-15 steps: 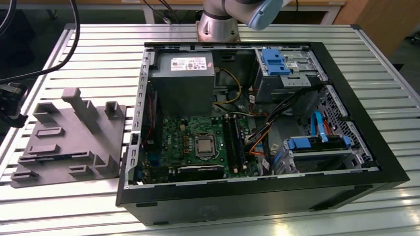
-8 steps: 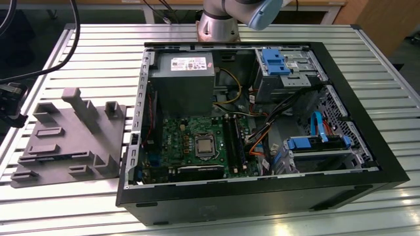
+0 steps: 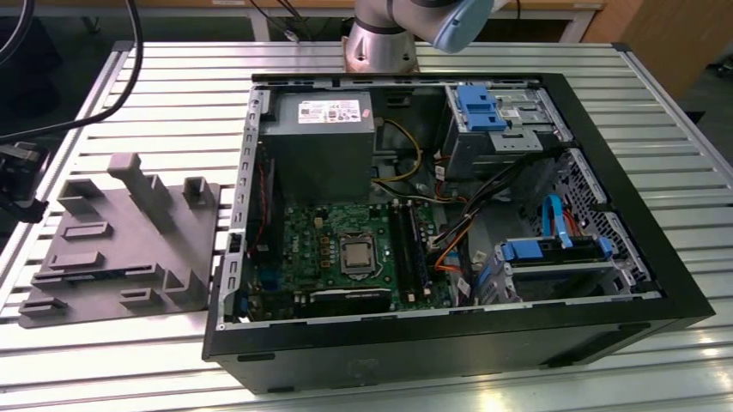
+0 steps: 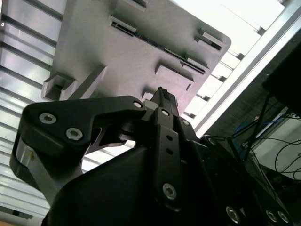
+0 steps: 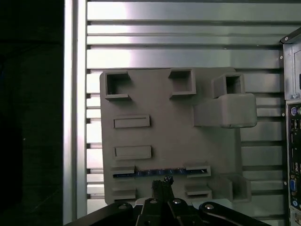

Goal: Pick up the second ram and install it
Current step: 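Pick up the second ram and move it above second insertion slot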

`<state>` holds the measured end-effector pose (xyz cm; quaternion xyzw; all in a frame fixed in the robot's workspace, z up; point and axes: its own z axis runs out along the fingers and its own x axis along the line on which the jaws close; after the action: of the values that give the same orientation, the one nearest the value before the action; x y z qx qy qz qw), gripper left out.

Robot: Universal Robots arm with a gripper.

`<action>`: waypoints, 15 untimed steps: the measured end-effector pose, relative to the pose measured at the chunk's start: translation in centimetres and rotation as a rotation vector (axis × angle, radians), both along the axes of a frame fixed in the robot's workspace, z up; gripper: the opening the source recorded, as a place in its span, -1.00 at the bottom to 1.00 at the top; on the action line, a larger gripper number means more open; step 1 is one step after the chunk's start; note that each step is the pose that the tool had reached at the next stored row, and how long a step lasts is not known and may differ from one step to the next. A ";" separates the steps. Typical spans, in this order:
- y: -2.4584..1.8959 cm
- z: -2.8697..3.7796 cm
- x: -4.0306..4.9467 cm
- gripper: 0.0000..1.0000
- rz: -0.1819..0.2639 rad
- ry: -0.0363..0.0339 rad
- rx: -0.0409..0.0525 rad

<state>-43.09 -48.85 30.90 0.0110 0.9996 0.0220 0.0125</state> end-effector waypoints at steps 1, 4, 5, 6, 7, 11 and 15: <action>0.00 0.00 0.00 -0.79 0.009 0.0000 0.0000; 0.00 -0.01 0.00 -0.79 0.044 0.0000 0.0000; 0.00 -0.01 0.00 -0.79 0.059 0.0000 0.0000; 0.00 -0.01 0.00 -0.79 0.077 0.0001 0.0000; 0.00 -0.02 0.00 -0.79 0.095 0.0000 0.0000; 0.00 -0.04 0.00 -0.79 0.167 0.0000 0.0000; 0.00 -0.05 0.00 -0.79 0.241 0.0000 0.0000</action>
<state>-43.09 -48.85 30.85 -0.1091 0.9937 0.0234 0.0097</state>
